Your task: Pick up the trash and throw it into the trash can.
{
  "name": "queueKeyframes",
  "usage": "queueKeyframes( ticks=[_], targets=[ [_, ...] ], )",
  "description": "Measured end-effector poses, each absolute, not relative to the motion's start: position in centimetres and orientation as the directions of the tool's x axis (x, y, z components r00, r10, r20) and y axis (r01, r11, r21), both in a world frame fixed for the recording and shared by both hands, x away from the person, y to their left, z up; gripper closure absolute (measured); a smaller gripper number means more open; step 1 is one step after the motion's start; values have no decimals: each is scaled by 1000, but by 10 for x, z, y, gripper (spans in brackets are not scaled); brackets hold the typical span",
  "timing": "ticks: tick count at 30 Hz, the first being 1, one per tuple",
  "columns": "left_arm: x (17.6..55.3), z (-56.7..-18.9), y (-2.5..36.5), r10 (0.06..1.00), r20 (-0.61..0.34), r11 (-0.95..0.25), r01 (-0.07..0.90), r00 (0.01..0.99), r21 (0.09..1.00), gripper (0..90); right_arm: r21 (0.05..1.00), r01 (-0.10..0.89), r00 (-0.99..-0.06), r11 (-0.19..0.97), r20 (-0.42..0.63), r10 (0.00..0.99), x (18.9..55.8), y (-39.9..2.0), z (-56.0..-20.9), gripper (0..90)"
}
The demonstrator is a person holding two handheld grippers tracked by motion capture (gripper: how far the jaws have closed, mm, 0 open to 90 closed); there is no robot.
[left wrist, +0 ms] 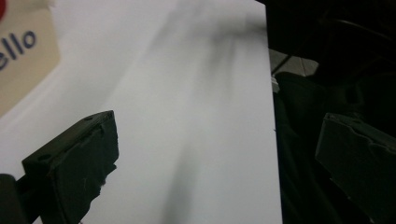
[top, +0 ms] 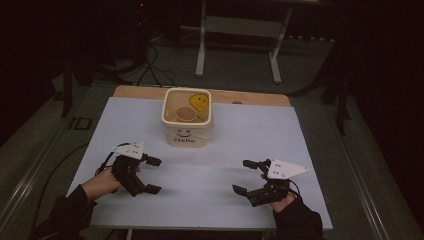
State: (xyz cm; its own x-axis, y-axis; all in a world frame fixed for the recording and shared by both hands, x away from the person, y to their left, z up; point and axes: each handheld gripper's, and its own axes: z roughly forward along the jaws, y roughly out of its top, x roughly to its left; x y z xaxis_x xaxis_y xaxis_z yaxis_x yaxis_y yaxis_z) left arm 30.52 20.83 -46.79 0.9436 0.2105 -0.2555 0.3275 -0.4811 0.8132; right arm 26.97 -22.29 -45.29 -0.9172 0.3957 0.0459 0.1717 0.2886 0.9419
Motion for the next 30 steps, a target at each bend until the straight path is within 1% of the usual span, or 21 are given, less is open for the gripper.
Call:
queueKeyframes(
  ticks=[8,14,21,30],
  targets=[
    [302,-469,212,234,-245,-441,328,941,836,4,943,178,-915,282,53,400,270,-225,-454,134],
    [304,-472,219,275,-245,-378,339,930,862,4,940,182,-915,287,55,399,270,-223,-454,134],
    [305,-478,221,293,-243,-378,346,925,859,4,940,184,-916,286,58,398,271,-223,-455,134],
    [304,-481,217,279,-251,-394,348,927,851,4,940,184,-915,289,56,399,271,-223,-455,134]
  ],
)
